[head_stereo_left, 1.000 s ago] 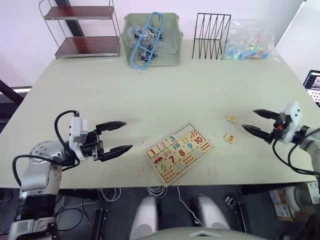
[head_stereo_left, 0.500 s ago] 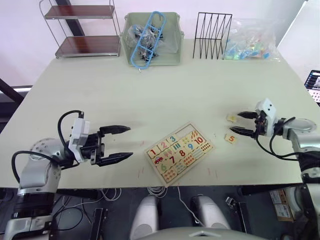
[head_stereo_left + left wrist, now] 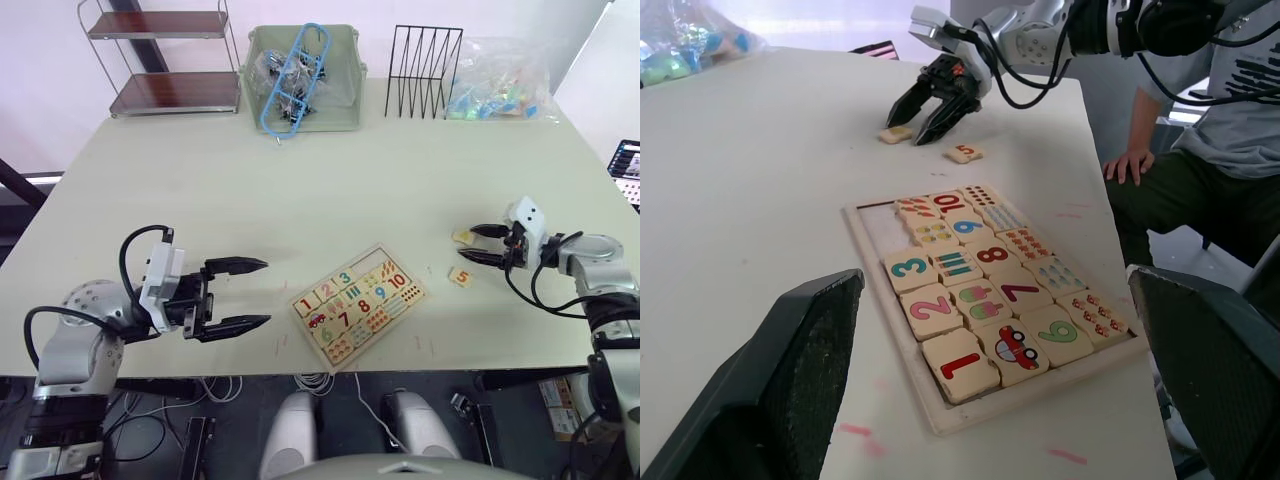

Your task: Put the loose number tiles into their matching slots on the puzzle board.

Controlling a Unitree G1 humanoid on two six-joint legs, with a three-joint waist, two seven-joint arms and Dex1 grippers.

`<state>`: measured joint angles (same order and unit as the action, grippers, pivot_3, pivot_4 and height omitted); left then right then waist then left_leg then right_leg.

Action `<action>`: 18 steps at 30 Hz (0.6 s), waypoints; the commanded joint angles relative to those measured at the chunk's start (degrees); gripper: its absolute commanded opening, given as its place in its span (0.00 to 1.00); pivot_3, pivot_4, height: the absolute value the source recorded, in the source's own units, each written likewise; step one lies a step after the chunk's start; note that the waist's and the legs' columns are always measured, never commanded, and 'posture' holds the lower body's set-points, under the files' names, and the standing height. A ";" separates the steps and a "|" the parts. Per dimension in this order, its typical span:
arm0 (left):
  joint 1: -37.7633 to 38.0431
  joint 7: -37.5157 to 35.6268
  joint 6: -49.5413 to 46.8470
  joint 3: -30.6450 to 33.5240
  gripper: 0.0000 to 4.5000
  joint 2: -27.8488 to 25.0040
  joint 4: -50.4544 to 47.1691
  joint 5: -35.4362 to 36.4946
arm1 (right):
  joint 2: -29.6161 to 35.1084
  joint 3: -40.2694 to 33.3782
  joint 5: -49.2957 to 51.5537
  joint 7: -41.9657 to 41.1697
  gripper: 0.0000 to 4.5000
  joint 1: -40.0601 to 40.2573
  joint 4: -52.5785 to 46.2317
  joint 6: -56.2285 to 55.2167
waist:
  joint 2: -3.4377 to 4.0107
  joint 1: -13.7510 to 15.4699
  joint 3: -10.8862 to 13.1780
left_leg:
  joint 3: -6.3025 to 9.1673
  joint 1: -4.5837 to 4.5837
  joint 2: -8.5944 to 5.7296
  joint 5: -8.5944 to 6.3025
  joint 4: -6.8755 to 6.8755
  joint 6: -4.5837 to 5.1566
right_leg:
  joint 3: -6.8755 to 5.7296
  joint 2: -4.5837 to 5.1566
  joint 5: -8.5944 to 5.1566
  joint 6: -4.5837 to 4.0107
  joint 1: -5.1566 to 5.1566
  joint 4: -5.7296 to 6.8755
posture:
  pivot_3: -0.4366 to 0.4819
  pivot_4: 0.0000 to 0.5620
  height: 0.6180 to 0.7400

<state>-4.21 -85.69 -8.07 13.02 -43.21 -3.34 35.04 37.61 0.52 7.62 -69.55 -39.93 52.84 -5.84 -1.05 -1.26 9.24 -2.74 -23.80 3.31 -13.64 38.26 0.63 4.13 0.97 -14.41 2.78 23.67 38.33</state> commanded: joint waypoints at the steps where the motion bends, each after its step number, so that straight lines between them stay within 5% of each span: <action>1: 0.58 0.47 -0.04 1.14 1.00 -0.63 -1.90 1.28 | -0.19 -0.57 -0.61 0.65 0.25 -0.54 0.48 -1.69 | 0.00 -0.13 0.00 | 0.00 0.00 0.00 0.00 0.00 0.00 | 0.00 0.00 0.00 0.00 0.00 0.00 | 0.48 0.27 1.00; 3: 0.76 0.50 -0.05 1.21 1.00 -0.63 -1.94 1.37 | -0.23 -0.70 -0.65 0.75 0.19 -0.38 0.39 -2.19 | 0.00 -0.43 0.00 | 0.01 0.02 0.00 0.00 0.00 0.00 | 0.00 0.00 0.00 0.00 -0.03 0.00 | 0.48 0.27 1.00; 18: 4.43 3.95 1.21 2.43 1.00 -0.05 -2.58 0.69 | 3.48 0.40 2.03 -8.79 0.19 -0.64 -15.43 7.41 | 0.07 -1.10 0.04 | 0.01 0.01 0.02 0.00 -0.03 0.00 | 0.00 0.00 0.03 0.06 0.00 0.00 | 0.48 0.27 1.00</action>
<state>-0.54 -82.42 -7.33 13.51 -43.04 -3.83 35.08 40.29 0.92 8.37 -77.03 -39.28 40.55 -0.33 -0.98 -2.36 9.28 -2.74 -23.79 3.33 -13.64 38.23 0.63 4.13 0.98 -14.38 2.84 23.68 38.34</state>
